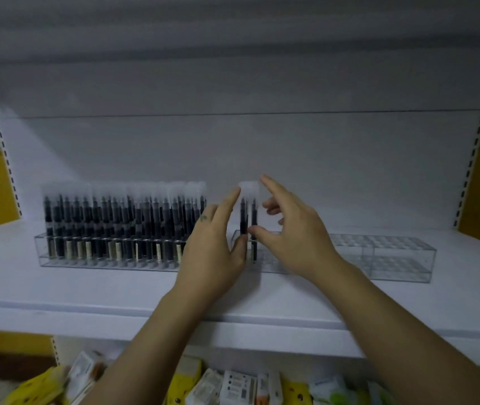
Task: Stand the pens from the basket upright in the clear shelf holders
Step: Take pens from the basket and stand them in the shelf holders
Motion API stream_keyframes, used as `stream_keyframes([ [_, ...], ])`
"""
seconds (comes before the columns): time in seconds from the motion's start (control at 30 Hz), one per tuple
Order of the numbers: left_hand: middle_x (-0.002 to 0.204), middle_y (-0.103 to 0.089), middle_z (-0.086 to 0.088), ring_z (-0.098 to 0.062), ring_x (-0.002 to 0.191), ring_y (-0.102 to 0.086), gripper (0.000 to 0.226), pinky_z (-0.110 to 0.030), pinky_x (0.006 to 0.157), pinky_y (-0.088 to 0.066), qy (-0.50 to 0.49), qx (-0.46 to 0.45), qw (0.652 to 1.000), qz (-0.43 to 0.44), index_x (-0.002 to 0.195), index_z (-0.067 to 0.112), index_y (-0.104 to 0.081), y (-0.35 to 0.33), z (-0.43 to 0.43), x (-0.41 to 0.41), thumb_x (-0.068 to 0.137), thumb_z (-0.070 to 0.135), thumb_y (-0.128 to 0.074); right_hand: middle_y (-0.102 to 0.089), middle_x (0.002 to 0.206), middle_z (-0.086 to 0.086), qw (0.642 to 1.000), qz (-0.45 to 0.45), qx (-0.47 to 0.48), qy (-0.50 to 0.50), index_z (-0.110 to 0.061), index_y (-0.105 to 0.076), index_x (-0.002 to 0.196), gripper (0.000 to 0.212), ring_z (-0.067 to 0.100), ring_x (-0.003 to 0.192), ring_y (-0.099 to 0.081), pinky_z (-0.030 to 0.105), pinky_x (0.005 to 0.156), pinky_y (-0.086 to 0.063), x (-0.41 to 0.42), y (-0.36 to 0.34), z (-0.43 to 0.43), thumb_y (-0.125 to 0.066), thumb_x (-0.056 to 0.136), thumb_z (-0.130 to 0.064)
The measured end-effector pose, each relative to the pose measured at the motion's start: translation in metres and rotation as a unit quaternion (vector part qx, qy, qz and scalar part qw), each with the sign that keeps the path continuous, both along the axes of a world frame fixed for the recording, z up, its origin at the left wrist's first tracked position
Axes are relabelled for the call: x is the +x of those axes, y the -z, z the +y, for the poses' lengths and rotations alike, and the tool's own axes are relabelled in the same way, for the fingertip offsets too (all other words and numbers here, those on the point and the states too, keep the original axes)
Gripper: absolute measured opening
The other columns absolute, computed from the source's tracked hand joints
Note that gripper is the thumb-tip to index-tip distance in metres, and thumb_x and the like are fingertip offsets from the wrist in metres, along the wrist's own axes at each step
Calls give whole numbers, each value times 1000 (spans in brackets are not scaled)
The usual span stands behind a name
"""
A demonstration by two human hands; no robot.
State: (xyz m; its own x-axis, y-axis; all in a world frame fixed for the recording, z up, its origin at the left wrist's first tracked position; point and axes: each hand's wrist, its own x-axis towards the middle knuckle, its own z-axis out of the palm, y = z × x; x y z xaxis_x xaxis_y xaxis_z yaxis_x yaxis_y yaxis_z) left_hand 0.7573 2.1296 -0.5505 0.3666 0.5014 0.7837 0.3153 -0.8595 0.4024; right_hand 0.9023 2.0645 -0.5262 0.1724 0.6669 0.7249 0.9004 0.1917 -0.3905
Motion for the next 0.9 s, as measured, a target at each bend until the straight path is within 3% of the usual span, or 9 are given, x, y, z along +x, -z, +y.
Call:
stream_keyframes([
  [0.13, 134, -49, 2, -17, 120, -49, 59, -31, 94, -45, -11, 33, 999, 42, 144, 28, -38, 14, -23, -18, 90, 26, -63, -48, 128, -9, 999, -29, 21, 13, -34, -37, 144, 70, 9, 119, -45, 28, 100, -42, -16, 24, -30, -72, 83, -36],
  [0.3, 122, -57, 2, -18, 106, -55, 42, -25, 83, -42, -3, 61, 997, 49, 129, 21, -54, 42, -58, -49, 89, 21, -64, -56, 121, -5, 998, -50, 35, -16, -23, -58, 130, 49, 13, 114, -50, 31, 99, -44, -41, 60, -73, -73, 84, -28],
  [0.47, 98, -62, 4, -3, 86, -52, 27, -8, 75, -37, 21, 64, 998, -6, 115, 14, -62, 96, -93, -84, 90, 22, -59, -63, 114, -2, 997, -49, 46, -37, -17, -66, 118, 38, 16, 113, -54, 37, 101, -44, -64, 114, -113, -74, 81, -20],
  [0.57, 99, -63, 5, 0, 85, -50, 27, -6, 75, -35, 23, 17, 999, 27, 114, 16, -63, 141, -108, -100, 89, 25, -58, -65, 109, 0, 997, -40, 55, -39, -14, -69, 112, 32, 12, 108, -55, 25, 99, -41, -74, 160, -130, -69, 81, -23],
  [0.63, 102, -63, 4, -8, 91, -56, 29, -14, 76, -41, 25, -35, 997, 62, 116, 16, -63, 175, -113, -106, 90, 28, -58, -64, 107, -2, 999, -4, -1, -42, -15, -68, 113, 34, 9, 103, -54, 18, 92, -39, -81, 198, -137, -70, 80, -24],
  [0.73, 111, -62, 2, -19, 102, -56, 33, -29, 81, -45, 9, -120, 982, 146, 120, 17, -61, 226, -114, -108, 89, 27, -64, -60, 118, -5, 982, 45, -180, -44, -21, -63, 122, 42, 10, 112, -50, 17, 93, -36, -83, 261, -137, -73, 82, -28],
  [0.9, 131, -54, 1, -19, 123, -45, 52, -34, 95, -44, -24, -304, 898, 318, 136, 22, -47, 315, -107, -105, 89, 38, -63, -52, 131, -6, 915, 63, -398, -32, -28, -52, 134, 52, 16, 120, -47, 25, 90, -38, -77, 357, -130, -69, 85, -39],
])
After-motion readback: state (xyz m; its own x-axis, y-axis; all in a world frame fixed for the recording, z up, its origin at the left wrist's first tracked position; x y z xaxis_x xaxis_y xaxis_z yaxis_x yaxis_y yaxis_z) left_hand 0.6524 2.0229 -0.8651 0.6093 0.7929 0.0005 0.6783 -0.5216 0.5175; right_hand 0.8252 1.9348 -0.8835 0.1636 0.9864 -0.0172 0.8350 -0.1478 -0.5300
